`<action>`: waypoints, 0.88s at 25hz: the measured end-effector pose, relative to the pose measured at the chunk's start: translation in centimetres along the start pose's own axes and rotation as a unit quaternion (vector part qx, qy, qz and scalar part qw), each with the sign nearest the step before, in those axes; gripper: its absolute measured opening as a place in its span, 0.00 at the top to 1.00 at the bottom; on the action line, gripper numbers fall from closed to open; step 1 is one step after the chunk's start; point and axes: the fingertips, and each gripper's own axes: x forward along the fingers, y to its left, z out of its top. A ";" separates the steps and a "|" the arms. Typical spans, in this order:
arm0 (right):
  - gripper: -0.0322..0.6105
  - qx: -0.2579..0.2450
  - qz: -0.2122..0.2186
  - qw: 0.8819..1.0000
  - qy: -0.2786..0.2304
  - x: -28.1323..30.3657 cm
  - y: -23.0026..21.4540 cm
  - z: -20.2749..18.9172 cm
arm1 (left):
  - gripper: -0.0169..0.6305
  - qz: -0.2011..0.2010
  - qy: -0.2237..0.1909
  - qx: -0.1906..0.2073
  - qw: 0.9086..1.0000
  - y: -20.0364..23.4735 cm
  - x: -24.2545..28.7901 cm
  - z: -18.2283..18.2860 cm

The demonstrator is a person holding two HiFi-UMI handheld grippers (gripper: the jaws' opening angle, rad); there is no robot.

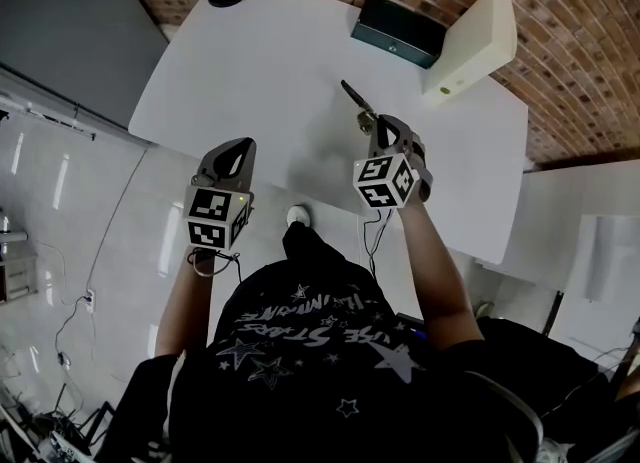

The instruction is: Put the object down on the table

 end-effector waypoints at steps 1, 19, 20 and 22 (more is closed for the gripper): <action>0.94 -0.014 -0.004 1.000 0.007 0.8 -0.5 -0.2 | 0.94 -0.002 0.001 0.001 1.000 0.1 0.9 0.4; 0.94 -0.230 -0.037 0.966 0.113 12.5 -4.5 -3.1 | 0.94 -0.011 0.032 -0.007 0.999 2.3 10.3 2.0; 0.94 -0.234 -0.036 0.965 0.116 12.9 -4.4 -3.3 | 0.94 -0.010 0.034 -0.008 0.999 2.3 10.4 1.9; 0.94 -0.244 -0.035 0.962 0.120 13.5 -4.1 -3.5 | 0.94 -0.009 0.037 -0.010 0.999 2.5 10.7 1.8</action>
